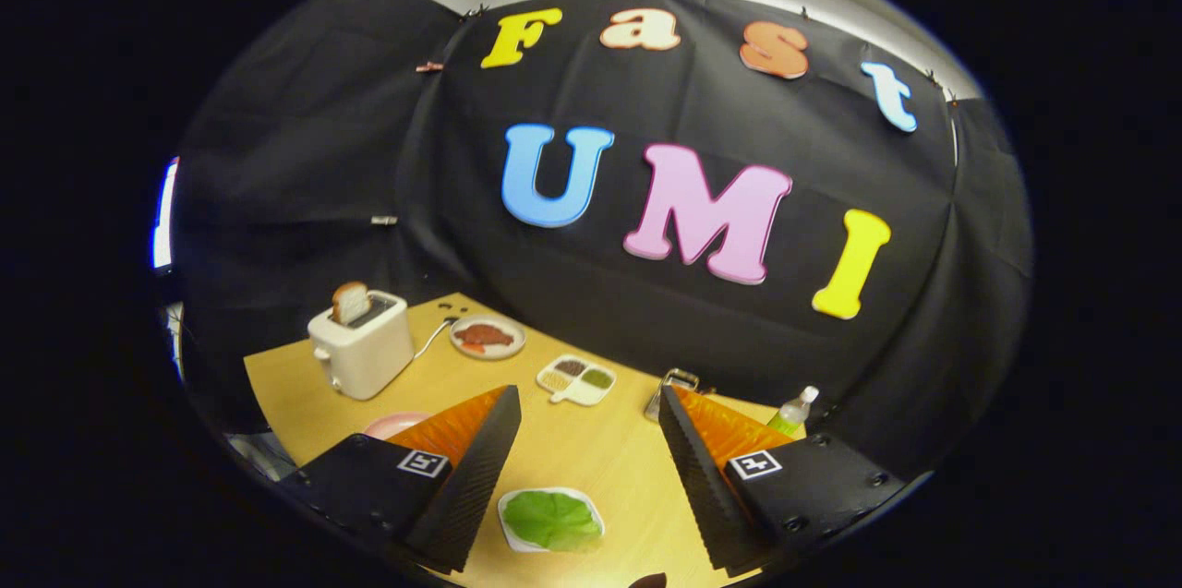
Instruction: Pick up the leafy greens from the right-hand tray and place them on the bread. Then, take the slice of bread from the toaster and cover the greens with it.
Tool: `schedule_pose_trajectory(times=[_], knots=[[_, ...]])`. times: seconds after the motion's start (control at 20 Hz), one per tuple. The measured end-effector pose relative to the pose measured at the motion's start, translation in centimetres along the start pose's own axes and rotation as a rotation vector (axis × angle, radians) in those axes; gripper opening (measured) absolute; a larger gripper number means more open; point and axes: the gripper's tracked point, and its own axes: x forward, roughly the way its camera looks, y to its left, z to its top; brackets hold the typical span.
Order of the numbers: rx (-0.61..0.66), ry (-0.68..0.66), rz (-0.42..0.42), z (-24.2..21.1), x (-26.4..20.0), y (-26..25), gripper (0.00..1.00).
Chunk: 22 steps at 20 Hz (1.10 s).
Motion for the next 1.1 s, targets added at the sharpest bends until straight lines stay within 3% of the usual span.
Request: schedule_pose_trajectory(times=[0.5, 1.05, 1.1], knots=[[0.008, 0.43, 0.198, -20.3, 5.2, 2.8, 0.86], [0.022, 0.691, 0.272, -29.5, 9.8, 3.7, 0.79], [0.023, 0.711, 0.276, -30.0, 9.8, 3.8, 0.73]])
